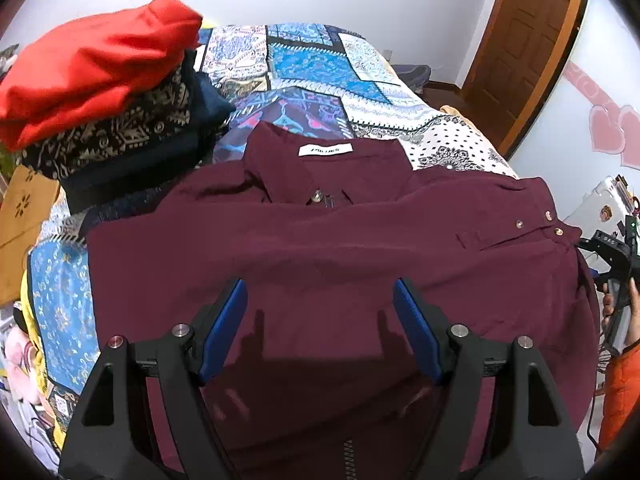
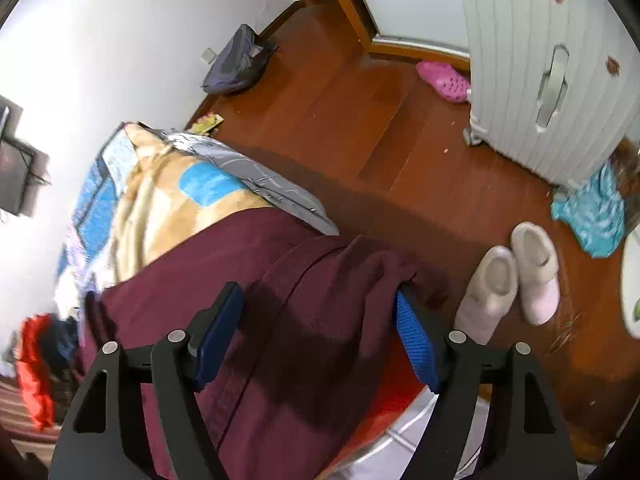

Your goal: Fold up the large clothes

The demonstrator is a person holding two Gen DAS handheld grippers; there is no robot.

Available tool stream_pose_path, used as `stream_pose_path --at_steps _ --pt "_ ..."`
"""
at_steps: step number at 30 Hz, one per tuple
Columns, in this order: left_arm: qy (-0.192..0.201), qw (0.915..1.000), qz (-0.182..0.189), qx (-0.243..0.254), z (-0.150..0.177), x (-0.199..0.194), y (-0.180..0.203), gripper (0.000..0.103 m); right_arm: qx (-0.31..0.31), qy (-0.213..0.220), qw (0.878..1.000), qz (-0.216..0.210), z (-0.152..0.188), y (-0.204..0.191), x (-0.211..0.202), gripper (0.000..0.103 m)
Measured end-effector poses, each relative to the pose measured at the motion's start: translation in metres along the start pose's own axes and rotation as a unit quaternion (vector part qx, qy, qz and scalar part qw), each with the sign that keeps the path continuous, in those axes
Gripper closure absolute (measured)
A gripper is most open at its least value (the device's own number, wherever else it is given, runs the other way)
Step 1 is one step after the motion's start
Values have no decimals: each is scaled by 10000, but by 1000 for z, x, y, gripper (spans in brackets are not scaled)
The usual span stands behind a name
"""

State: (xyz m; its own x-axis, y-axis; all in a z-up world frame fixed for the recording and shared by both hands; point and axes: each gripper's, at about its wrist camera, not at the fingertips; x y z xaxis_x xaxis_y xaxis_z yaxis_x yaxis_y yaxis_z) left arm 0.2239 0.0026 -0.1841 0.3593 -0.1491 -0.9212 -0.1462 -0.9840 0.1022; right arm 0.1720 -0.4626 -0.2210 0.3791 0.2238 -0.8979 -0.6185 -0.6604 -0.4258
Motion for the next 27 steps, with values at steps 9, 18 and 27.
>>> stream_pose_path --at_steps 9,18,27 --pt "31 9999 25 -141 12 -1 -18 29 -643 691 9936 619 6 -39 -25 84" --pt "214 9991 -15 -362 21 -14 -40 29 -2002 1979 9568 -728 26 -138 -131 99" --pt "263 9986 37 -459 32 -19 -47 29 -3434 1587 9253 -280 74 -211 -107 89"
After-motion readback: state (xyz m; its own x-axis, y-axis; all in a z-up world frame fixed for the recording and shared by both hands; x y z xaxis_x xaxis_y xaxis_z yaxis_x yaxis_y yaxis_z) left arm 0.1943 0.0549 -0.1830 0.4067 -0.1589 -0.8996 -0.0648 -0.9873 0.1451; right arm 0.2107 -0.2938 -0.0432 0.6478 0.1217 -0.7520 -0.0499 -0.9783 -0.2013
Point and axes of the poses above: each gripper's, at about its wrist camera, not at the fingertips, and x roughly the way its jaws point, y to its right, z to its underside, and after that the axes turned 12 degrees about -y, right-handed
